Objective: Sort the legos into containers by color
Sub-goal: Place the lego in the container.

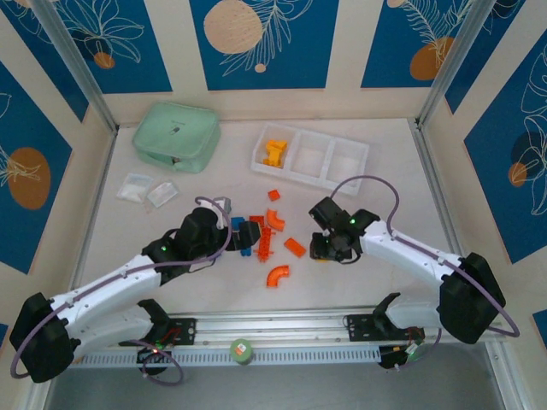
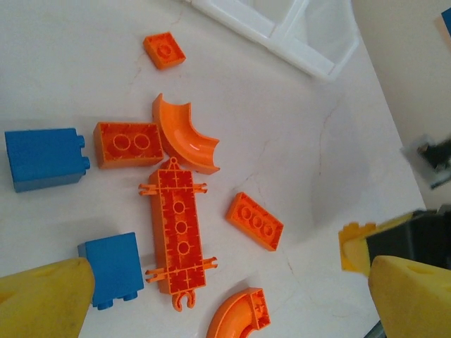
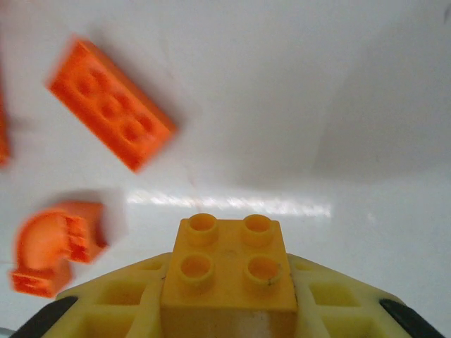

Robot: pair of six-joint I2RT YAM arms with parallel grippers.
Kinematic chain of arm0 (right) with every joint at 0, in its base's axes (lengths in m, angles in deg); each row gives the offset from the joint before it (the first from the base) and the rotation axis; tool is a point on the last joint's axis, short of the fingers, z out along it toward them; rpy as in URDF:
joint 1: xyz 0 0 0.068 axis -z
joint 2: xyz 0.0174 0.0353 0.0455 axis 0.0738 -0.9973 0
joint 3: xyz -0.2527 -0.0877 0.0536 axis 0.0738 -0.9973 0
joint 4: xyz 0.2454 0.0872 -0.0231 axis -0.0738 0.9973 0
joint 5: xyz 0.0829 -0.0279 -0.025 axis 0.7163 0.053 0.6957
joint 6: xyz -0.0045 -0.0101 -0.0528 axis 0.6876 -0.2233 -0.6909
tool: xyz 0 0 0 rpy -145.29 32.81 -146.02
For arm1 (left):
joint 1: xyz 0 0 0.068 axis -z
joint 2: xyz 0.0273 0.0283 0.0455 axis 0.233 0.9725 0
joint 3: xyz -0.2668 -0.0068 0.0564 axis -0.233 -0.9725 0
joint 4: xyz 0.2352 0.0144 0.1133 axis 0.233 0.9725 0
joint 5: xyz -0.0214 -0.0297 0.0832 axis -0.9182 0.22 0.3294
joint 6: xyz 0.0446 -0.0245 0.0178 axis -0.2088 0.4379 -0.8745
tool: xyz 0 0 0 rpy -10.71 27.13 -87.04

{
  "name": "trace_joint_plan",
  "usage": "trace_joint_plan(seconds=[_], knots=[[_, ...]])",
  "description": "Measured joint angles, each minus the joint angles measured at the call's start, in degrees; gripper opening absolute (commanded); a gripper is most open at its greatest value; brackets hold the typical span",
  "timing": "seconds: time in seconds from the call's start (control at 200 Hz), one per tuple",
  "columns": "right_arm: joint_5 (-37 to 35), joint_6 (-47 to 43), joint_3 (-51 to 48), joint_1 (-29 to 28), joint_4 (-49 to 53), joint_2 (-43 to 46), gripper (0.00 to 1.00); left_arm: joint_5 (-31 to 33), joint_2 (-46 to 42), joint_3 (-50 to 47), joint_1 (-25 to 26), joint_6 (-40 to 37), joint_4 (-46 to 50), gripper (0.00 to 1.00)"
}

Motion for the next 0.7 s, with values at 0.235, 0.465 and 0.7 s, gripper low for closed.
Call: trace_joint_plan(seconds=[0.235,0.465,0.7], knots=[[-1.1,-6.7,16.2,2.3,-4.6,-12.8,0.30,0.0,-0.2,4.3,-3.6,-3.1,3.0,0.99],[-1.1,-12.7,34.9,6.0,-10.0,-30.0,0.31,-1.5,1.3,7.1,-8.9,-4.7,4.8,0.99],[-0.6,-18.1,52.1,9.6,-13.4,-43.9,0.30,-3.5,4.1,7.8,-14.4,-4.8,5.0,0.99]])
